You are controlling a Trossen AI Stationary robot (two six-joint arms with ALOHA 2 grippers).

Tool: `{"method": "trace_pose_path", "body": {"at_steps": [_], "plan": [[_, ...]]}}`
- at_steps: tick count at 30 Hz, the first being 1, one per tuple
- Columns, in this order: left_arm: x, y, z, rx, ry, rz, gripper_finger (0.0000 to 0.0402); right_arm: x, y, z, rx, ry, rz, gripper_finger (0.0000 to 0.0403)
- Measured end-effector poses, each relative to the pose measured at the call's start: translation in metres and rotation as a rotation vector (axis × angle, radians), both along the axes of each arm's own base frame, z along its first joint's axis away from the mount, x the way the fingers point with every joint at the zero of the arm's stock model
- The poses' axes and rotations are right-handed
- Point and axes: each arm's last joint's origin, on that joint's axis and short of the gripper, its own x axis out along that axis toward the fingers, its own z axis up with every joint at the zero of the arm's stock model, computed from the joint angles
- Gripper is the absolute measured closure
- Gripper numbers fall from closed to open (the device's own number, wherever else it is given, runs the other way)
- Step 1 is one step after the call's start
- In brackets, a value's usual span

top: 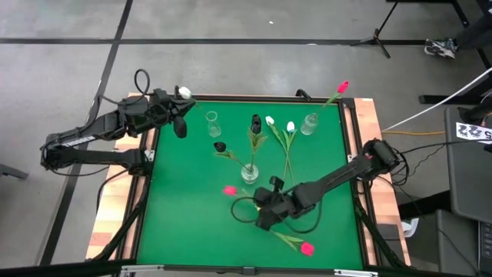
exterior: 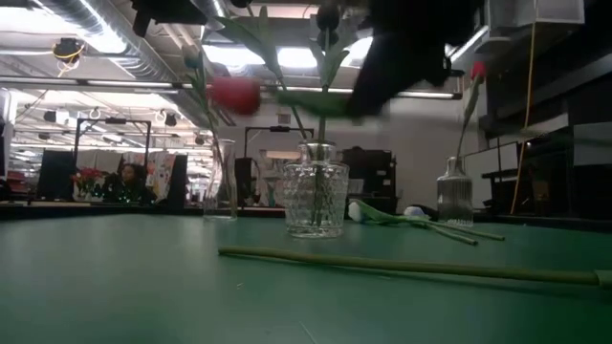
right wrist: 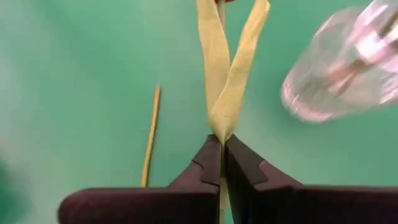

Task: Sort flowers into vase by color
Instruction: Put the top pink tulip into the top right transparent vase

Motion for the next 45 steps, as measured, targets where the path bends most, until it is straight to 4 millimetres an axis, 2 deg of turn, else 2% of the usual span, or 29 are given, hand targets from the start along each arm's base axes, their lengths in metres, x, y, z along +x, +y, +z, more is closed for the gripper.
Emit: {"method": "trace_pose_path", "body": {"at_steps": [6, 12, 17, 20, 23, 30, 33, 35, 37, 39, 41, 45], "plan": [[-0.002, -0.001, 0.001, 0.002, -0.009, 0.001, 0.0393, -0.019, -0.016, 0.062, -0.096, -0.223, -0.092, 0.04], [-0.004, -0.001, 0.002, 0.004, -0.015, 0.001, 0.0393, -0.057, -0.034, 0.131, -0.291, -0.476, -0.225, 0.0401], [-0.004, -0.001, 0.002, 0.004, -0.014, 0.001, 0.0393, -0.087, -0.057, 0.168, -0.483, -0.559, -0.354, 0.0401], [-0.004, -0.001, 0.002, 0.006, -0.012, 0.0, 0.0393, -0.106, -0.071, 0.177, -0.57, -0.57, -0.422, 0.0401], [-0.004, -0.001, 0.002, 0.02, -0.002, -0.003, 0.0393, -0.124, -0.088, 0.173, -0.598, -0.581, -0.498, 0.0401], [-0.004, -0.001, 0.002, 0.027, 0.002, -0.003, 0.0393, -0.161, -0.12, 0.135, -0.555, -0.685, -0.628, 0.0402], [-0.004, -0.001, 0.002, 0.027, 0.003, -0.003, 0.0393, -0.169, -0.134, 0.12, -0.533, -0.774, -0.583, 0.0402], [-0.004, -0.001, 0.002, 0.027, 0.003, -0.001, 0.0393, -0.172, -0.145, 0.112, -0.542, -0.903, -0.502, 0.0402], [-0.004, -0.001, 0.002, 0.027, 0.003, 0.001, 0.0393, -0.179, -0.158, 0.103, -0.613, -1.025, -0.479, 0.0402], [-0.004, -0.001, 0.002, 0.028, 0.004, 0.005, 0.0393, -0.186, -0.172, 0.095, -0.7, -1.066, -0.552, 0.0402], [-0.004, -0.001, 0.002, 0.028, 0.004, 0.006, 0.0393, -0.191, -0.182, 0.089, -0.77, -1.078, -0.591, 0.0402], [-0.004, -0.001, 0.002, 0.029, 0.005, 0.01, 0.0393, -0.19, -0.2, 0.084, -0.879, -1.028, -0.559, 0.0402]]}}
